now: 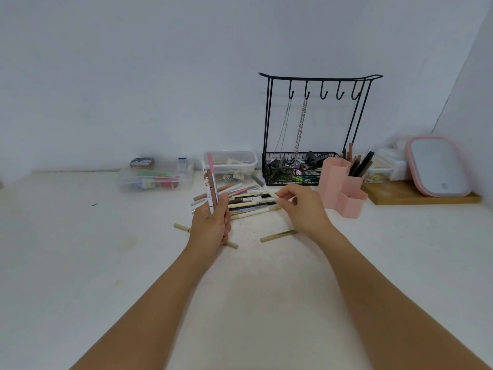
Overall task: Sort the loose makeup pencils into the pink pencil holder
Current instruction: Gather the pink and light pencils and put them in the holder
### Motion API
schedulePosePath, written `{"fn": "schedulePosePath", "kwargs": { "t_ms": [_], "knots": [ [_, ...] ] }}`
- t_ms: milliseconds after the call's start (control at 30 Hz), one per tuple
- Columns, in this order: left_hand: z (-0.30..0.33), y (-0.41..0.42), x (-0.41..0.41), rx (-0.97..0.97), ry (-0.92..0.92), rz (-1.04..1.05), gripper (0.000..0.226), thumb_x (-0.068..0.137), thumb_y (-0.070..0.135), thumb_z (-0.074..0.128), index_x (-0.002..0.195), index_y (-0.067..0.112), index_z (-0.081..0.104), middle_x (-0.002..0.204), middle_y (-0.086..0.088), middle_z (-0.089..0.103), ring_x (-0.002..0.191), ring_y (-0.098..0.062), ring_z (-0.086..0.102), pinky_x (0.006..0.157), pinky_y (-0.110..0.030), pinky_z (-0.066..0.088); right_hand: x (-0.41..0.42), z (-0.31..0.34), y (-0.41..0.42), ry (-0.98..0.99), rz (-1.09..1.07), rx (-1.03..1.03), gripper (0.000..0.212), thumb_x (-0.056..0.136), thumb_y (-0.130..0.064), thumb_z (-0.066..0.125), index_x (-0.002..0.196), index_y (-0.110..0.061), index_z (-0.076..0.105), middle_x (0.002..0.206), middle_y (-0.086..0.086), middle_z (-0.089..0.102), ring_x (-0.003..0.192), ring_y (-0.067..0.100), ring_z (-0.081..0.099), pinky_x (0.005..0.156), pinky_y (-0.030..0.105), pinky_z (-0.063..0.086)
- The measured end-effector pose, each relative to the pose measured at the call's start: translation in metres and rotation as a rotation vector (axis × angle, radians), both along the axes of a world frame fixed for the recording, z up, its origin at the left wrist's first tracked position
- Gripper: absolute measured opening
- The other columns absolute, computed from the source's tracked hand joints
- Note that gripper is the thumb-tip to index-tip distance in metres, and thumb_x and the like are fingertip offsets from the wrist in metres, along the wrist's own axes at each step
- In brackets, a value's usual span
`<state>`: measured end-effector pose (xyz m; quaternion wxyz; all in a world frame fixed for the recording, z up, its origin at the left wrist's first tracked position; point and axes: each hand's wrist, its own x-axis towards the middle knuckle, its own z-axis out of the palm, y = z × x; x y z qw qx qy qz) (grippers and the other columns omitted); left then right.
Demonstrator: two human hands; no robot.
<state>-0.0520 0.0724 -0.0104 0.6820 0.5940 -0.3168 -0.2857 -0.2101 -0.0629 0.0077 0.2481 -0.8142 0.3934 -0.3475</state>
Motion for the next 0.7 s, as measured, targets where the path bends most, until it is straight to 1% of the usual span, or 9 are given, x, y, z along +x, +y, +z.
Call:
{"fn": "schedulePosePath", "kwargs": {
  "t_ms": [133, 200, 233, 333, 433, 500, 567, 633, 700],
  "knots": [
    [-0.001, 0.000, -0.002, -0.023, -0.058, -0.043, 0.051, 0.104, 0.049, 0.046, 0.065, 0.017, 0.042, 0.055, -0.001, 0.041, 0.043, -0.013, 0.037, 0.044, -0.026, 0.028, 0.021, 0.012, 0.050, -0.464, 0.308, 0.550, 0.013, 0.087, -0.008, 0.073, 0.098, -0.002, 0.070, 0.076, 0.007, 0.070, 0.064, 0.012, 0.064, 0.064, 0.022, 0.055],
    [-0.004, 0.000, -0.003, -0.015, -0.140, -0.064, 0.061, 0.105, 0.052, 0.042, 0.066, 0.006, 0.053, 0.055, -0.007, 0.043, 0.044, -0.016, 0.039, 0.045, -0.026, 0.031, 0.029, 0.012, 0.062, -0.533, 0.369, 0.652, 0.014, 0.085, -0.003, 0.073, 0.096, 0.004, 0.068, 0.073, 0.012, 0.070, 0.063, 0.016, 0.066, 0.064, 0.024, 0.058],
    [-0.005, 0.001, -0.004, -0.018, -0.178, -0.080, 0.063, 0.105, 0.052, 0.039, 0.076, 0.000, 0.061, 0.057, -0.011, 0.045, 0.044, -0.017, 0.041, 0.044, -0.025, 0.033, 0.033, 0.011, 0.066, -0.541, 0.382, 0.666, 0.016, 0.085, -0.002, 0.073, 0.096, 0.006, 0.068, 0.072, 0.013, 0.070, 0.062, 0.017, 0.067, 0.064, 0.025, 0.059],
    [-0.004, 0.002, -0.006, -0.055, -0.225, -0.125, 0.052, 0.107, 0.048, 0.034, 0.105, 0.012, 0.071, 0.064, -0.016, 0.051, 0.046, -0.017, 0.045, 0.041, -0.024, 0.035, 0.039, 0.008, 0.067, -0.551, 0.385, 0.664, 0.018, 0.084, -0.002, 0.074, 0.097, 0.009, 0.069, 0.073, 0.015, 0.070, 0.062, 0.018, 0.067, 0.066, 0.026, 0.060],
    [-0.004, 0.000, -0.007, -0.044, -0.140, -0.154, 0.052, 0.107, 0.051, 0.035, 0.115, 0.012, 0.068, 0.066, -0.015, 0.053, 0.046, -0.013, 0.046, 0.041, -0.021, 0.033, 0.040, 0.004, 0.065, -0.542, 0.359, 0.581, 0.014, 0.083, -0.001, 0.075, 0.094, 0.006, 0.072, 0.068, 0.013, 0.067, 0.058, 0.015, 0.064, 0.060, 0.021, 0.056],
    [-0.004, -0.001, -0.007, -0.016, -0.074, -0.175, 0.056, 0.106, 0.052, 0.035, 0.114, 0.005, 0.064, 0.060, -0.003, 0.052, 0.043, -0.010, 0.044, 0.040, -0.019, 0.030, 0.040, 0.001, 0.064, -0.497, 0.343, 0.460, 0.007, 0.082, -0.001, 0.075, 0.089, 0.001, 0.076, 0.064, 0.012, 0.066, 0.054, 0.010, 0.060, 0.058, 0.017, 0.049],
    [-0.003, 0.000, -0.007, -0.011, -0.047, -0.195, 0.051, 0.104, 0.055, 0.038, 0.107, 0.015, 0.069, 0.056, 0.002, 0.041, 0.042, -0.009, 0.035, 0.041, -0.019, 0.025, 0.041, 0.001, 0.063, -0.451, 0.342, 0.364, 0.010, 0.080, 0.000, 0.077, 0.089, -0.003, 0.078, 0.071, 0.012, 0.072, 0.060, 0.008, 0.063, 0.066, 0.019, 0.052],
    [-0.001, 0.002, -0.006, -0.037, -0.007, -0.186, 0.043, 0.102, 0.056, 0.044, 0.076, 0.035, 0.071, 0.055, 0.004, 0.029, 0.043, -0.009, 0.025, 0.042, -0.021, 0.019, 0.040, 0.003, 0.056, -0.396, 0.364, 0.305, 0.014, 0.080, -0.003, 0.078, 0.094, -0.005, 0.078, 0.083, 0.006, 0.075, 0.068, 0.003, 0.065, 0.071, 0.017, 0.052],
    [0.001, 0.002, -0.003, -0.050, 0.032, -0.126, 0.049, 0.099, 0.055, 0.052, 0.057, 0.030, 0.055, 0.054, 0.006, 0.027, 0.043, -0.009, 0.022, 0.041, -0.022, 0.019, 0.035, 0.003, 0.043, -0.253, 0.301, 0.166, 0.018, 0.086, -0.013, 0.074, 0.103, -0.014, 0.076, 0.096, -0.003, 0.074, 0.076, -0.001, 0.063, 0.076, 0.016, 0.050]
  ]
}}
